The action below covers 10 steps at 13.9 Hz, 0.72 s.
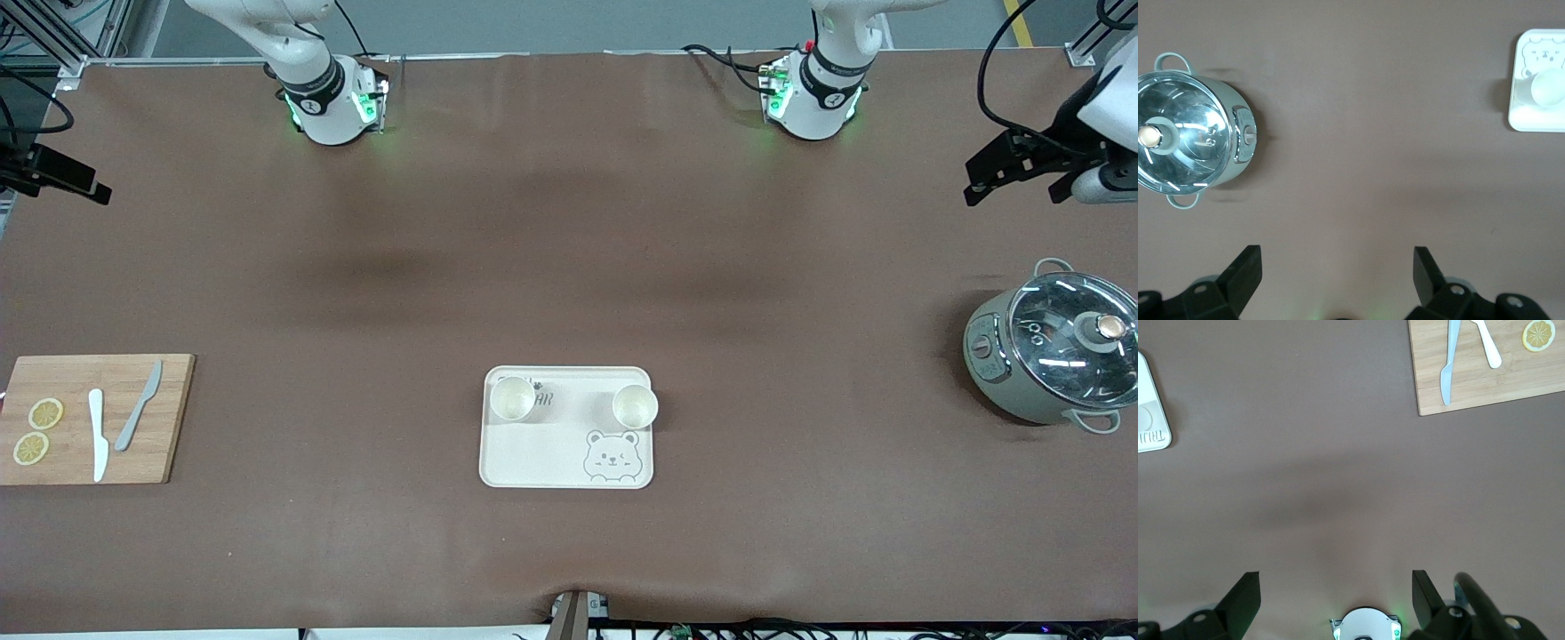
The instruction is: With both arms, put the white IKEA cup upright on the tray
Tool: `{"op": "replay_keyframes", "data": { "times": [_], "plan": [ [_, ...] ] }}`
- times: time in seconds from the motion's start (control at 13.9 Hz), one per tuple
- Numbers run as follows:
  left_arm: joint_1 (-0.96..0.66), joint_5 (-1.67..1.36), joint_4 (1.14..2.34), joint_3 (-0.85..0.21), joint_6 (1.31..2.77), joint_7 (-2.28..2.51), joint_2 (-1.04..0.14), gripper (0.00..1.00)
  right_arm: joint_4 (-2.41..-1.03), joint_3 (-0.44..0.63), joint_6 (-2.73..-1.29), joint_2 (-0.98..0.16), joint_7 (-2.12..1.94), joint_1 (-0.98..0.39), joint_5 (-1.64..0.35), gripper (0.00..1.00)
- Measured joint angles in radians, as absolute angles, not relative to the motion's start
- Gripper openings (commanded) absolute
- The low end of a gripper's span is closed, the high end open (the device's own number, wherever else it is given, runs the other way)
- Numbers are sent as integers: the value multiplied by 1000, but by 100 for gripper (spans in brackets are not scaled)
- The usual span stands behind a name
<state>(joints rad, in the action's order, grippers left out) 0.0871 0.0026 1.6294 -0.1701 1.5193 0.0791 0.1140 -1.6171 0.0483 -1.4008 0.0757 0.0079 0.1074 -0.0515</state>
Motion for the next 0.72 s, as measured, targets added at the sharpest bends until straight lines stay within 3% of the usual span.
{"op": "replay_keyframes", "data": {
  "times": [0.72],
  "plan": [
    [84,3,1619,-177,1515,79,114,100,-1619,51,-1401,76,8,109,-51,100]
  ]
}}
